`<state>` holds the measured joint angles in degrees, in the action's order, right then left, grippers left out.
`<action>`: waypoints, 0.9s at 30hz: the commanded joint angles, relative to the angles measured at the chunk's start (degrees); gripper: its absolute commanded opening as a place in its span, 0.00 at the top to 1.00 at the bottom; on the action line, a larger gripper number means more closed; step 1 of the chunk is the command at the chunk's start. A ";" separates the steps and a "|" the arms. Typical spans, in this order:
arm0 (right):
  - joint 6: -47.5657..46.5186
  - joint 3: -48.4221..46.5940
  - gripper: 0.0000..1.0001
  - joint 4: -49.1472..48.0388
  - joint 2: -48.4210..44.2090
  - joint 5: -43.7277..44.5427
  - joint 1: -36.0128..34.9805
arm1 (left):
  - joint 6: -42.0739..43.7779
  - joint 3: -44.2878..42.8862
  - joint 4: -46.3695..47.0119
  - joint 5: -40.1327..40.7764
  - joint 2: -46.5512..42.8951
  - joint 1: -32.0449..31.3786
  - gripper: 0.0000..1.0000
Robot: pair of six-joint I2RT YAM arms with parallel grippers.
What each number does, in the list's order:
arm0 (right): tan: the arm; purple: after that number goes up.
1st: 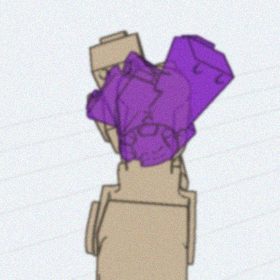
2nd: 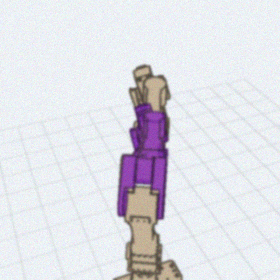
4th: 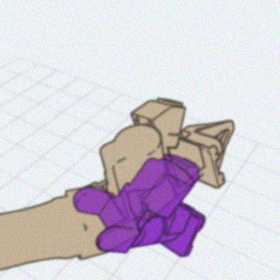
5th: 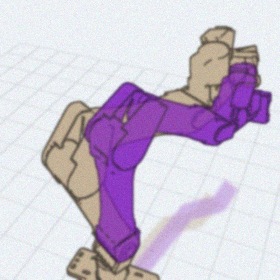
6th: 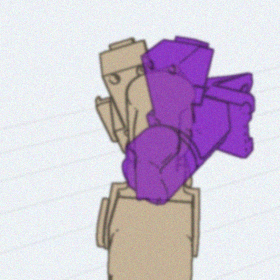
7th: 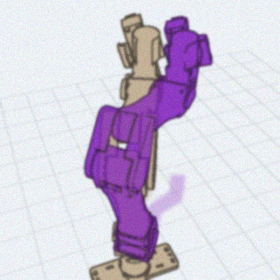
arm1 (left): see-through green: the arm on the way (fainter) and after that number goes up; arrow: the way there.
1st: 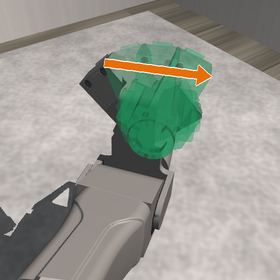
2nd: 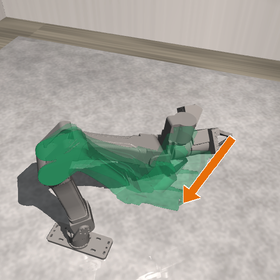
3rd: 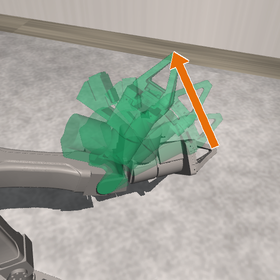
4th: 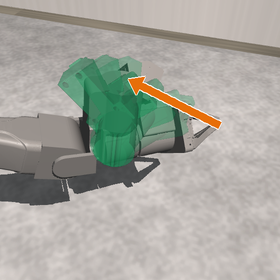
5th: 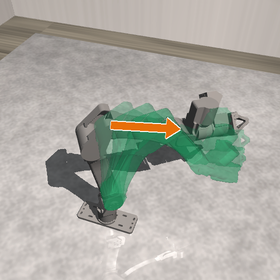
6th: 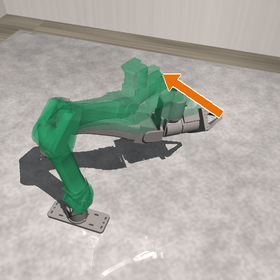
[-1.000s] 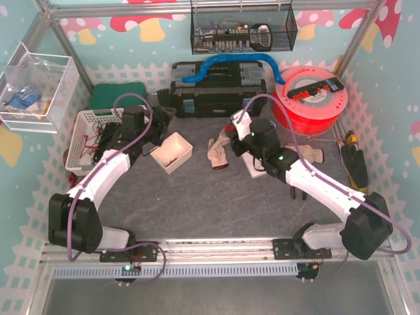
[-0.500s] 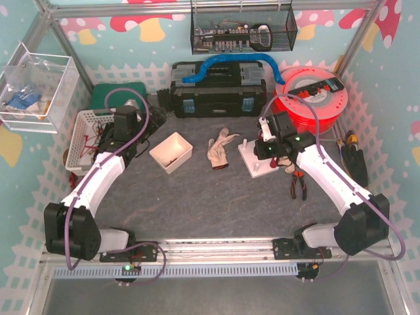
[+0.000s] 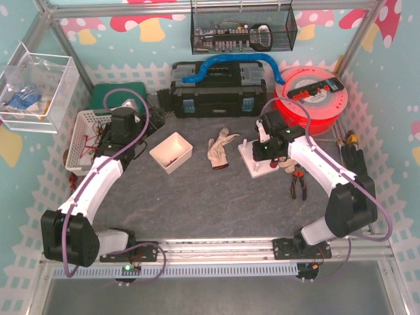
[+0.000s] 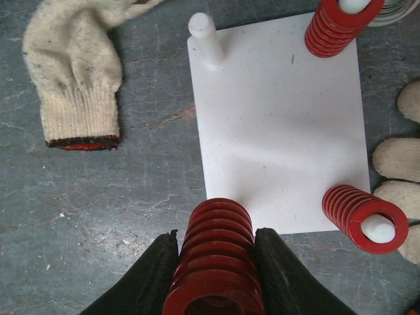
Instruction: Install the large spring
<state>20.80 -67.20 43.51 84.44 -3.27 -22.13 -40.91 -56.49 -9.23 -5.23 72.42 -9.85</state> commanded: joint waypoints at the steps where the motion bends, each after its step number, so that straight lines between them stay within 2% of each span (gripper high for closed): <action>1: 1.34 0.45 1.00 -0.20 0.46 0.28 0.51 | 0.23 0.98 -0.58 0.62 -0.77 0.04 0.01; 17: 1.44 2.80 1.00 1.81 0.97 -0.24 0.51 | 0.76 0.36 -0.61 0.83 0.50 -0.60 0.01; 27: 3.14 9.10 1.00 -8.09 3.26 1.97 0.51 | 0.42 0.41 -1.16 0.98 1.02 -0.79 0.01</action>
<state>21.93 -60.12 39.70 85.52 -2.55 -21.78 -40.91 -56.23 -9.58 -5.08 72.77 -10.33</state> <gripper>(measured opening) 0.308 0.993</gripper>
